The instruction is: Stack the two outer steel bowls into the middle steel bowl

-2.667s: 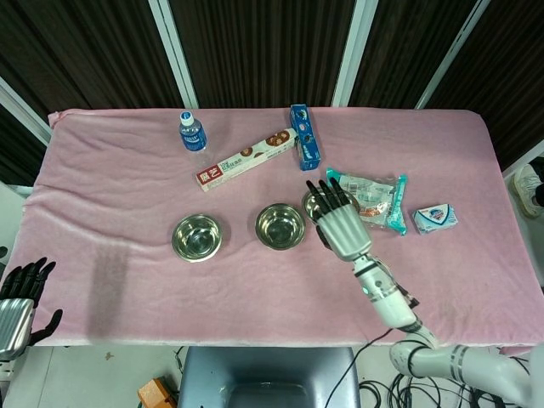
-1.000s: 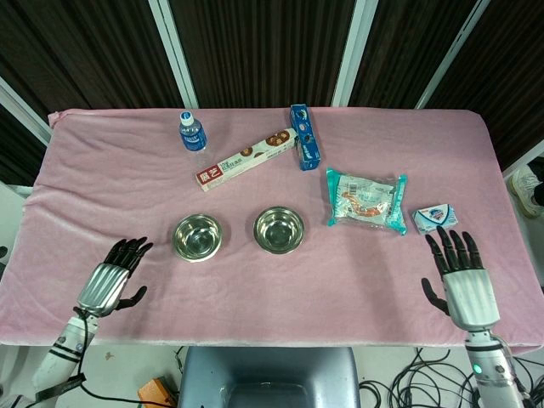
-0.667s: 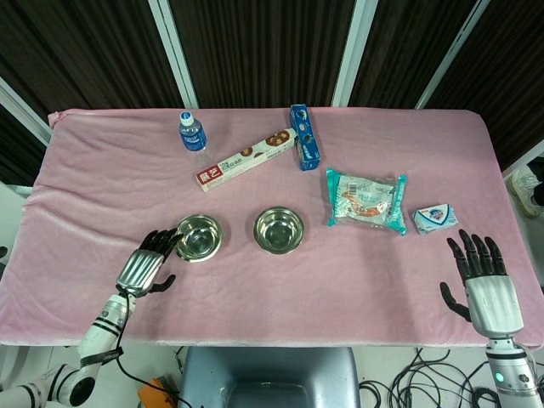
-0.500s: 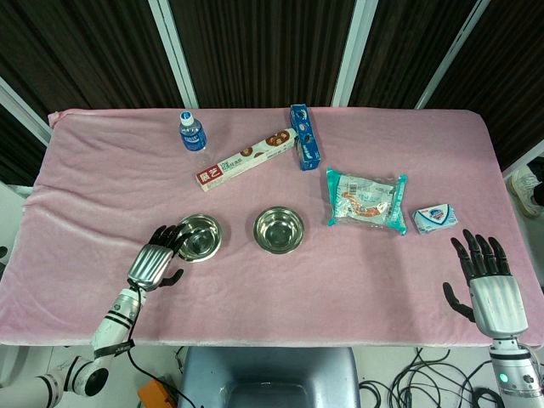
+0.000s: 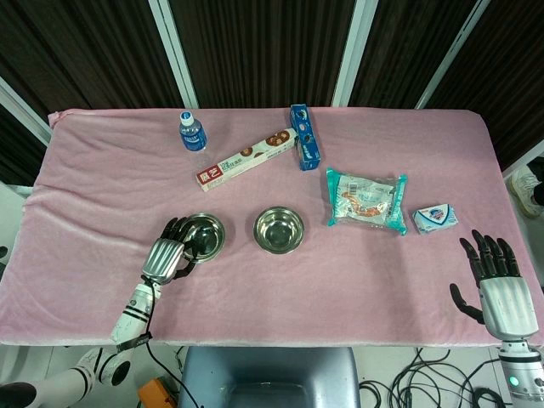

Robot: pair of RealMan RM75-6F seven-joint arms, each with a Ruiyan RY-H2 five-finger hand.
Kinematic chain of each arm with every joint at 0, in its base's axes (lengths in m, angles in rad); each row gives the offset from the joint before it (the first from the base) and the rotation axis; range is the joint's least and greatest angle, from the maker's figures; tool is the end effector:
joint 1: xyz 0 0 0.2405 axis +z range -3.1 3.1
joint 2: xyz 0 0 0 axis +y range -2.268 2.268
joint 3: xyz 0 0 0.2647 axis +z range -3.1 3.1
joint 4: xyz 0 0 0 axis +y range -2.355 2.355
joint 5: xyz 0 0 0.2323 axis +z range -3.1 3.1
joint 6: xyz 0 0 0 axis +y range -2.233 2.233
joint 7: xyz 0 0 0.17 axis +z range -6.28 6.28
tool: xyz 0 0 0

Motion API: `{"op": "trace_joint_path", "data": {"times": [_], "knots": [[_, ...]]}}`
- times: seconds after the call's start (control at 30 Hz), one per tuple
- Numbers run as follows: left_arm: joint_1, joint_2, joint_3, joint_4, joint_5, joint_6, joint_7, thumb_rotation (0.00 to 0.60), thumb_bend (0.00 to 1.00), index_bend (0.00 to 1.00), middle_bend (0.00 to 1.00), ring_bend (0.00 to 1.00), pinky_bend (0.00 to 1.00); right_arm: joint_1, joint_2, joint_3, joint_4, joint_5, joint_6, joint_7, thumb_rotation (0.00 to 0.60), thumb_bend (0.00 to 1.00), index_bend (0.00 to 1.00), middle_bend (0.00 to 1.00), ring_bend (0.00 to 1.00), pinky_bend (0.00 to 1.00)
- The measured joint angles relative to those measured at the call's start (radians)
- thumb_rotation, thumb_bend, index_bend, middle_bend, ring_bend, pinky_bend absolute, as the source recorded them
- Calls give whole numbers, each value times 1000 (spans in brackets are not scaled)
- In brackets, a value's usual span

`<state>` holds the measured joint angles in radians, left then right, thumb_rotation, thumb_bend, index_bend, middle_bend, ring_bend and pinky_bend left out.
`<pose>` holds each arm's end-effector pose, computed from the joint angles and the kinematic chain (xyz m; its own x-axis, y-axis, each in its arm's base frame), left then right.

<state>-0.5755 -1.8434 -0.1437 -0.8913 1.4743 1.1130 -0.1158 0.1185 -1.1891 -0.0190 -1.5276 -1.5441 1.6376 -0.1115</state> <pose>-0.2330 0.3695 -0.0841 0.3304 0.1529 0.9314 0.9072 -0.3239 -0.2686 -0.3201 -0.2046 0.1367 0.5032 0.1048 0.8578 -0.8566 -0.0707 0.5112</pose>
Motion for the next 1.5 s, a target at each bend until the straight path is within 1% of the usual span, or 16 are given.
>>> {"op": "trace_joint_path", "data": {"times": [0.13, 0.2, 0.33, 0.4, 0.5, 0.6, 0.7, 0.83, 0.93, 1.07, 1.1, 1.13, 1.2, 1.27, 1.33, 1.5], "knots": [[-15, -50, 1, 87, 21, 44, -75, 600, 519, 726, 132, 0, 0, -8, 6, 9, -1, 1, -6, 13, 600, 477, 107, 0, 0, 0], [-19, -62, -1, 111, 29, 78, -95, 600, 526, 739, 140, 0, 0, -12, 9, 12, -2, -4, -5, 21, 600, 477, 107, 0, 0, 0], [-42, -94, -24, 150, 48, 170, -149, 600, 535, 759, 149, 0, 0, -16, 13, 18, -3, -8, -12, 33, 600, 477, 106, 0, 0, 0], [-66, -104, -41, 157, 51, 189, -160, 600, 533, 758, 151, 0, 0, -16, 15, 21, -3, -6, -22, 41, 600, 476, 106, 0, 0, 0], [-117, -116, -68, 150, 49, 180, -141, 600, 522, 749, 148, 0, 0, -20, 22, 24, -3, -6, -28, 55, 600, 477, 106, 0, 0, 0], [-154, -129, -86, 130, 44, 160, -87, 600, 516, 734, 146, 0, 0, -25, 28, 27, -2, -12, -24, 76, 600, 476, 106, 0, 0, 0], [-203, -162, -103, 114, 29, 118, -22, 600, 511, 718, 144, 0, 0, -29, 35, 28, 2, -18, -25, 98, 600, 477, 106, 0, 0, 0], [-245, -210, -107, 116, 16, 76, 31, 600, 501, 698, 135, 0, 0, -31, 45, 31, 4, -23, -33, 121, 600, 477, 106, 0, 0, 0], [-258, -232, -96, 122, 18, 74, 56, 600, 491, 675, 128, 0, 0, -34, 51, 32, 3, -30, -33, 136, 600, 477, 106, 0, 0, 0], [-260, -242, -91, 130, 6, 56, 79, 600, 459, 563, 108, 0, 0, -38, 57, 32, 2, -41, -31, 146, 600, 477, 106, 0, 0, 0], [-260, -244, -91, 132, 3, 53, 82, 600, 449, 518, 100, 0, 0, -38, 57, 32, 1, -41, -31, 146, 600, 477, 106, 0, 0, 0], [-261, -245, -91, 133, 2, 51, 84, 600, 435, 451, 87, 0, 0, -39, 57, 32, 1, -43, -31, 147, 600, 477, 106, 0, 0, 0], [-260, -247, -92, 134, -5, 43, 89, 600, 405, 243, 55, 0, 0, -41, 59, 31, 1, -48, -28, 153, 600, 476, 106, 0, 0, 0], [-260, -248, -93, 131, -22, 15, 98, 600, 391, 153, 46, 0, 0, -43, 61, 32, 1, -51, -25, 160, 600, 476, 106, 0, 0, 0], [-261, -248, -93, 125, -36, -14, 116, 600, 378, 123, 45, 0, 0, -45, 62, 36, 1, -51, -24, 165, 600, 476, 106, 0, 0, 0], [-259, -232, -87, 75, -43, -23, 130, 600, 363, 23, 23, 0, 0, -47, 65, 44, -1, -51, -25, 170, 600, 477, 106, 0, 0, 0]]}}
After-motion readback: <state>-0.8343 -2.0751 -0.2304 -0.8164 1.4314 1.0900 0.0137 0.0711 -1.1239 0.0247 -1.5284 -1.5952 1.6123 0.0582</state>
